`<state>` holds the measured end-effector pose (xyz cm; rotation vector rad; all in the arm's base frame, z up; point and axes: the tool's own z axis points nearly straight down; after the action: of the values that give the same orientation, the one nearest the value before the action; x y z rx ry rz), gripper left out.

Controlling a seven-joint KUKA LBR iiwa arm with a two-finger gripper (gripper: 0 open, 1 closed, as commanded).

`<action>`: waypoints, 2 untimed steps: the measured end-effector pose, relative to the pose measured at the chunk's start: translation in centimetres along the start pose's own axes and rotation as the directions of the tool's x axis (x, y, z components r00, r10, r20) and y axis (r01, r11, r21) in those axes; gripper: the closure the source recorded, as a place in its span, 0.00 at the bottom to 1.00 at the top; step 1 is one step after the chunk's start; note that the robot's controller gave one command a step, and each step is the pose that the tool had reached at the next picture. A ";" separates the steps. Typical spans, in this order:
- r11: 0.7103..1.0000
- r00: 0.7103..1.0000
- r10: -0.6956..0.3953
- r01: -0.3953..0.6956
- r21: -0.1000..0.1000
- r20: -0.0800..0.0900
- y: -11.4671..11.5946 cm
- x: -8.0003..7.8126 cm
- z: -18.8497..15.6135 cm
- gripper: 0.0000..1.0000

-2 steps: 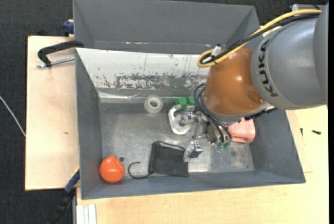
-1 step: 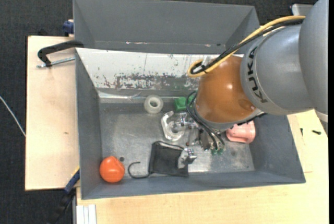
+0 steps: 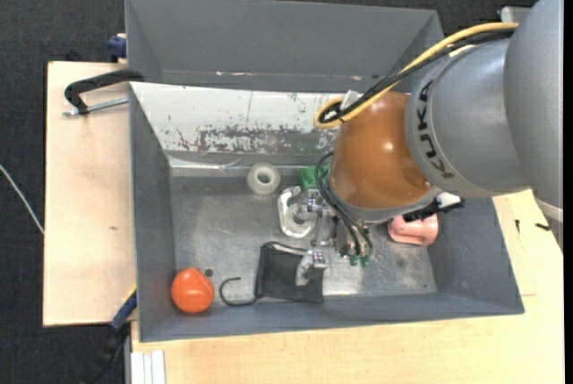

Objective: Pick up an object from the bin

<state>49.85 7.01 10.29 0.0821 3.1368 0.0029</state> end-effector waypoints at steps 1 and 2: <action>0.999 0.999 0.033 -0.033 -0.001 0.000 0.3 -0.3 3.1 0.00; 0.986 0.986 0.165 -0.165 -0.011 0.019 -0.6 -0.5 2.6 1.00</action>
Offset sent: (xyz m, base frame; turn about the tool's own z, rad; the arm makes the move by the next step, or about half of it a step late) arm -0.0026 -0.0107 -0.0329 0.1699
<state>50.35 6.38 7.74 0.3393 3.0991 0.0164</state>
